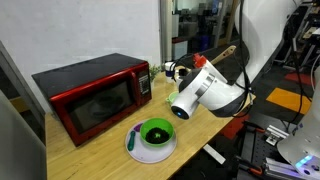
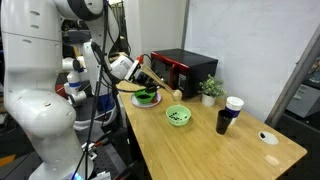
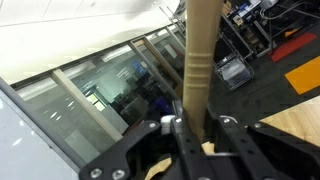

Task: Remove the black cup from the light green pot, use the ladle to scoop out some of the contents in the green bowl into the pot

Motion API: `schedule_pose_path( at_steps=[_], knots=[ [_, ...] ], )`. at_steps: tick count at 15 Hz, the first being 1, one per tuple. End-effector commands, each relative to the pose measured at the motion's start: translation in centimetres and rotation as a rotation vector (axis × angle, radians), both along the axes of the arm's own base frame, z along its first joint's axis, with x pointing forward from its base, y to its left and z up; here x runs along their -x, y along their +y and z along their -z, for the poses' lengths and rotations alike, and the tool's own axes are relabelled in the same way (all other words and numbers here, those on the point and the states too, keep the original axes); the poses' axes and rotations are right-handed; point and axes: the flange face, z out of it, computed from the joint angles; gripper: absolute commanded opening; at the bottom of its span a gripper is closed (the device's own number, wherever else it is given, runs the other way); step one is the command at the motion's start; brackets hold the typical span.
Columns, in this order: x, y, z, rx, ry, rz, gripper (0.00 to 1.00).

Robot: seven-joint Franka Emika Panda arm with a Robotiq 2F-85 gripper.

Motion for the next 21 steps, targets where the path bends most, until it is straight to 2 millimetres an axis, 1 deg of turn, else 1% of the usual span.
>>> schedule_pose_path(
  at_steps=[1,5,7,9,12,15,16,21],
  knots=[
    [-0.4,0.8,-0.7,-0.030,-0.011,-0.023,0.06],
    [-0.2,1.5,-1.5,-0.150,-0.045,-0.063,0.06],
    [-0.2,1.4,-2.0,-0.233,-0.064,-0.081,0.06],
    [-0.2,0.8,-2.7,-0.331,-0.088,-0.091,0.06],
    [-0.2,-1.3,-4.3,-0.486,-0.129,-0.100,0.06],
    [-0.1,-3.5,-6.2,-0.640,-0.188,-0.127,0.06],
    [0.1,-4.4,-6.9,-0.693,-0.208,-0.139,0.06],
    [1.7,-7.5,-9.6,-0.968,-0.318,-0.199,0.06]
  ],
)
